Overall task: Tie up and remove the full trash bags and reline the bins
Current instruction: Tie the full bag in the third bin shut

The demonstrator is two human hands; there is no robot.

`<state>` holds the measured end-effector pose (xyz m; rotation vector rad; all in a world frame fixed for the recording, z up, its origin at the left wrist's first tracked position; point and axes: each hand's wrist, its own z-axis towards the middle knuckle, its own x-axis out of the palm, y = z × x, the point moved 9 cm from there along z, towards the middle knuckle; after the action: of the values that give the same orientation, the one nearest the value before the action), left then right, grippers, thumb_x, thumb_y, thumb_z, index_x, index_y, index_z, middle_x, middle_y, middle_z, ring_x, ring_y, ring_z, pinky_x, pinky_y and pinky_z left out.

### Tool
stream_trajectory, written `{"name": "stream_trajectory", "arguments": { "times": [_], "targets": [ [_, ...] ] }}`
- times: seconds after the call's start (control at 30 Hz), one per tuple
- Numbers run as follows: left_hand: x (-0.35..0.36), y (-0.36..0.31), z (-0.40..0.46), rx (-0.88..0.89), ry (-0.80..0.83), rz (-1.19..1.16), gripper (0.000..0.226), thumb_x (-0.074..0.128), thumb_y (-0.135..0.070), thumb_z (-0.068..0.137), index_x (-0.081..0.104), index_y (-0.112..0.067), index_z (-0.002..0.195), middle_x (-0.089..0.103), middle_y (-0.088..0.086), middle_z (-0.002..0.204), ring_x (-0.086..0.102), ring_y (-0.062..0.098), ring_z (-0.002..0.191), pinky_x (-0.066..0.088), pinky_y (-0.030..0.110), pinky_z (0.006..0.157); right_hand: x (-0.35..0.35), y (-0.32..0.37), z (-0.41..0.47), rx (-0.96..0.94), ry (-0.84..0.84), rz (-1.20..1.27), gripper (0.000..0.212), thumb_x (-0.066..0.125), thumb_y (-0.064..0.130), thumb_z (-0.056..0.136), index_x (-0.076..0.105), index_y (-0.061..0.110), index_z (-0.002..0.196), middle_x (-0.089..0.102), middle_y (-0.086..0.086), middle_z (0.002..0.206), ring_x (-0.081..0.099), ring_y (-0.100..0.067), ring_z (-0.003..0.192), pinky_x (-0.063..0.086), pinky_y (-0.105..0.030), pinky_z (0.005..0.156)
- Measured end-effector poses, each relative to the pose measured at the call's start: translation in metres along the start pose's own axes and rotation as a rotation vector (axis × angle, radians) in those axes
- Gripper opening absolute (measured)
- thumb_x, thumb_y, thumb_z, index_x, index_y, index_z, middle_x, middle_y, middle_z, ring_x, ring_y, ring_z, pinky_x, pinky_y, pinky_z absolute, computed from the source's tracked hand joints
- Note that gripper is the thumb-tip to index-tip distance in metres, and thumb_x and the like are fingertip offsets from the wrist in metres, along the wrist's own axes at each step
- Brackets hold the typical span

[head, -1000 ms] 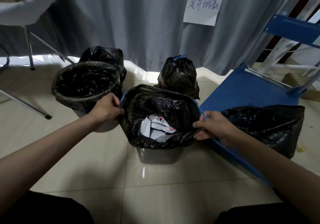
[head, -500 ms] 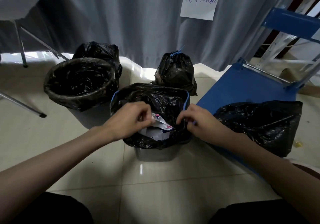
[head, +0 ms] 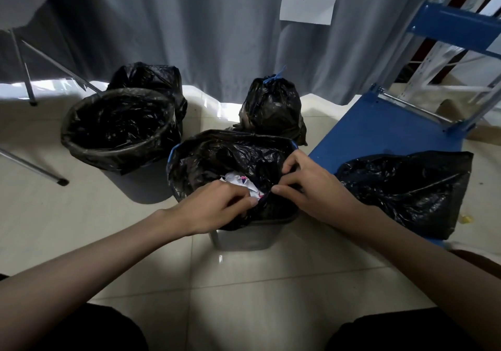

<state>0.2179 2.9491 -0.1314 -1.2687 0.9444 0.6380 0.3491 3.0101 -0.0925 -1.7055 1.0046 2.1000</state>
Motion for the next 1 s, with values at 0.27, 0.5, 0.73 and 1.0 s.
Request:
{"name": "stream_trajectory", "arguments": {
  "times": [0.27, 0.5, 0.73, 1.0],
  "targets": [
    [0.008, -0.012, -0.002, -0.005, -0.101, 0.226, 0.030, 0.063, -0.050, 0.079, 0.046, -0.027, 0.085, 0.054, -0.012, 0.076, 0.051, 0.014, 0.073, 0.040, 0.029, 0.072, 0.007, -0.004, 0.005, 0.043, 0.052, 0.123, 0.018, 0.062, 0.040, 0.094, 0.069, 0.027, 0.083, 0.058, 0.013, 0.082, 0.055, -0.003, 0.074, 0.051, -0.033, 0.068],
    [-0.003, -0.014, -0.001, -0.041, -0.165, 0.274, 0.018, 0.062, -0.022, 0.075, 0.045, -0.026, 0.082, 0.054, -0.007, 0.092, 0.055, 0.020, 0.094, 0.036, 0.031, 0.073, 0.007, 0.000, 0.007, 0.029, 0.111, -0.007, 0.004, 0.066, 0.031, 0.091, 0.065, 0.032, 0.088, 0.054, 0.016, 0.087, 0.053, -0.007, 0.083, 0.044, -0.028, 0.068],
    [-0.012, -0.002, -0.016, -0.111, -0.184, 0.429, 0.036, 0.067, -0.016, 0.072, 0.045, -0.021, 0.100, 0.046, -0.001, 0.104, 0.051, 0.024, 0.093, 0.036, 0.033, 0.071, -0.001, -0.033, 0.012, 0.196, 0.173, -0.171, 0.014, 0.067, 0.027, 0.089, 0.060, 0.024, 0.076, 0.061, 0.007, 0.085, 0.057, -0.016, 0.081, 0.046, -0.033, 0.064],
    [-0.031, 0.000, -0.029, -0.090, -0.165, 0.354, 0.042, 0.072, -0.018, 0.067, 0.034, -0.027, 0.084, 0.041, -0.012, 0.086, 0.043, 0.016, 0.080, 0.032, 0.030, 0.063, 0.015, 0.015, 0.012, -0.035, 0.215, -0.117, 0.011, 0.071, 0.029, 0.086, 0.060, 0.028, 0.087, 0.056, 0.010, 0.084, 0.040, -0.008, 0.087, 0.048, -0.036, 0.068]
  ]
}}
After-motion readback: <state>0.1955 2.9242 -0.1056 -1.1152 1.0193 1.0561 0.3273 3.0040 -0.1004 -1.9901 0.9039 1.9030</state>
